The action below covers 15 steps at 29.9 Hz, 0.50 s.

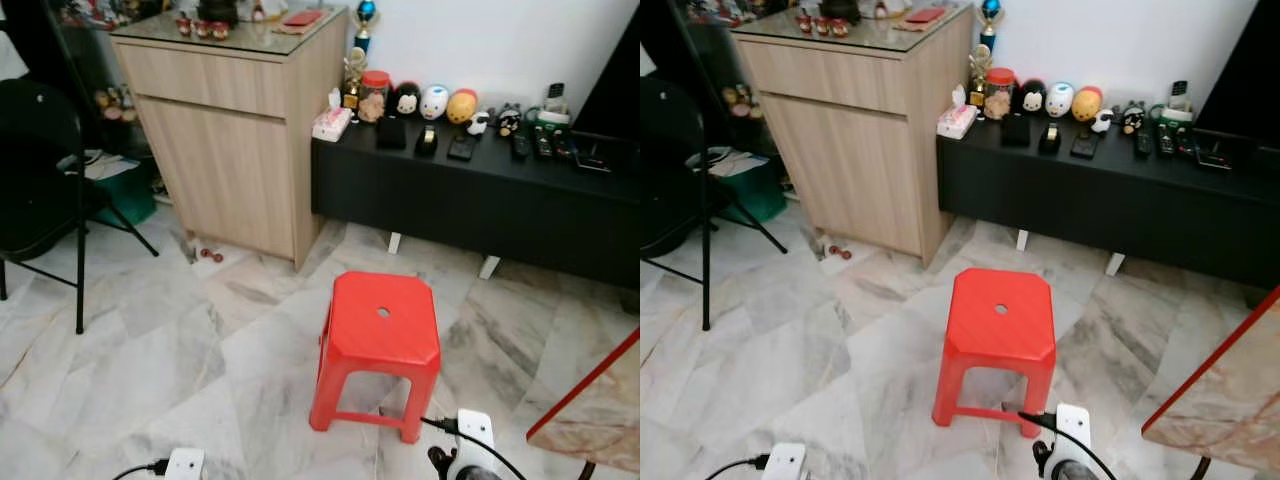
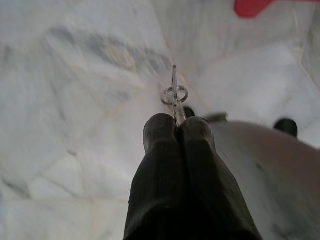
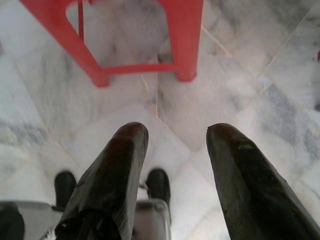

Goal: Hang keys on a hook

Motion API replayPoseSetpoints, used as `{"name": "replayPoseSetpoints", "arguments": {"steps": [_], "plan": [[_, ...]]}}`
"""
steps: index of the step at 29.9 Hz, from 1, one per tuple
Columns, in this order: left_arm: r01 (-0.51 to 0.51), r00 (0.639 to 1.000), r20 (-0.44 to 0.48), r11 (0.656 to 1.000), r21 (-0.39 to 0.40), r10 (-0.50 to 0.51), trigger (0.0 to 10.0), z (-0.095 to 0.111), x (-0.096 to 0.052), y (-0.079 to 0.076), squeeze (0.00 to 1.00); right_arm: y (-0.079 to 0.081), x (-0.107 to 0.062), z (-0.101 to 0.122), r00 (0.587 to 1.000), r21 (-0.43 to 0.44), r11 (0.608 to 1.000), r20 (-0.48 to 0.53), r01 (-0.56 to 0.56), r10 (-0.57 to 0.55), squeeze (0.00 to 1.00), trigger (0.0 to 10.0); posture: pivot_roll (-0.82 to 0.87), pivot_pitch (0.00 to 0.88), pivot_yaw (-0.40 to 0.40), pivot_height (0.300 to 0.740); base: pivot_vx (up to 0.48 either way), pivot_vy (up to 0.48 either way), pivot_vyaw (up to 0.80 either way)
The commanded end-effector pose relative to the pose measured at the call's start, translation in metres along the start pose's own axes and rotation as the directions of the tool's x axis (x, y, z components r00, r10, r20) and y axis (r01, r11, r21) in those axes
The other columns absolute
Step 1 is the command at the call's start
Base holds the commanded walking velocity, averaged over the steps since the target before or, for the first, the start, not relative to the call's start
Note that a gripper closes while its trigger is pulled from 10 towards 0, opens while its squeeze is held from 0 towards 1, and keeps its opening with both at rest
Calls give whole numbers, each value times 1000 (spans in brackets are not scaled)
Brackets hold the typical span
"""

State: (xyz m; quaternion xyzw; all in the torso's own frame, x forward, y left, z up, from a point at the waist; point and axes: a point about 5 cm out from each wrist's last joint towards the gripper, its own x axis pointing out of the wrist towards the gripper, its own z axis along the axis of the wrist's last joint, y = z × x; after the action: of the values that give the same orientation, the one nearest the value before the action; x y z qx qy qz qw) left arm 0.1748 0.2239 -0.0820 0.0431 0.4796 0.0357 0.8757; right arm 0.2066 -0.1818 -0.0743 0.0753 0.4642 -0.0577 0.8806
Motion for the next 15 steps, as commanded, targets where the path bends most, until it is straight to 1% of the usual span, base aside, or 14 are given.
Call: {"name": "replayPoseSetpoints", "arguments": {"steps": [1, 3, 6, 10, 11, 13, 15], "plan": [[-6, 1000, -3, 1000, -8, 6, 10000, 3, 0, 5, 0, 1, 0, 0, 1000, 13, 1000, -8, 6, -6, 0, 10000, 158, 0, -15, 736, 0, 0, -775], [-11, 1000, 7, 1000, -1, 11, 10000, 10, 1, 8, 0, 5, 1, 7, 1000, 27, 1000, 4, 4, -4, 0, 10000, 147, 0, 0, 736, 0, 0, -769], [-11, 1000, 13, 1000, 5, 11, 10000, 13, 1, 9, 0, 7, 1, 11, 999, 56, 998, 32, 1, -3, 0, 10000, 140, 0, 9, 736, 0, 0, 0], [-10, 1000, -9, 1000, 6, 10, 10000, 6, 0, 9, 0, 4, 1, 2, 1000, 77, 997, 10, 15, -15, 0, 10000, 162, 0, 0, 736, 0, -137, 0], [-10, 1000, -14, 1000, 5, 10, 10000, 3, 0, 8, 0, 3, 0, -1, 1000, 70, 997, 2, 16, -16, 0, 10000, 162, 0, 0, 736, 0, -247, 0], [-1, 1000, -25, 1000, 2, 1, 10000, -4, -1, 5, 0, 0, -1, -9, 1000, 28, 999, -13, 18, -17, 0, 10000, 157, 0, 1, 736, 0, -246, 0], [6, 999, -48, 1000, 1, -6, 10000, -14, -2, 1, 0, -6, -3, -20, 999, -6, 1000, -31, 29, -29, 0, 10000, 148, 0, -2, 736, 0, -246, 0]]}}
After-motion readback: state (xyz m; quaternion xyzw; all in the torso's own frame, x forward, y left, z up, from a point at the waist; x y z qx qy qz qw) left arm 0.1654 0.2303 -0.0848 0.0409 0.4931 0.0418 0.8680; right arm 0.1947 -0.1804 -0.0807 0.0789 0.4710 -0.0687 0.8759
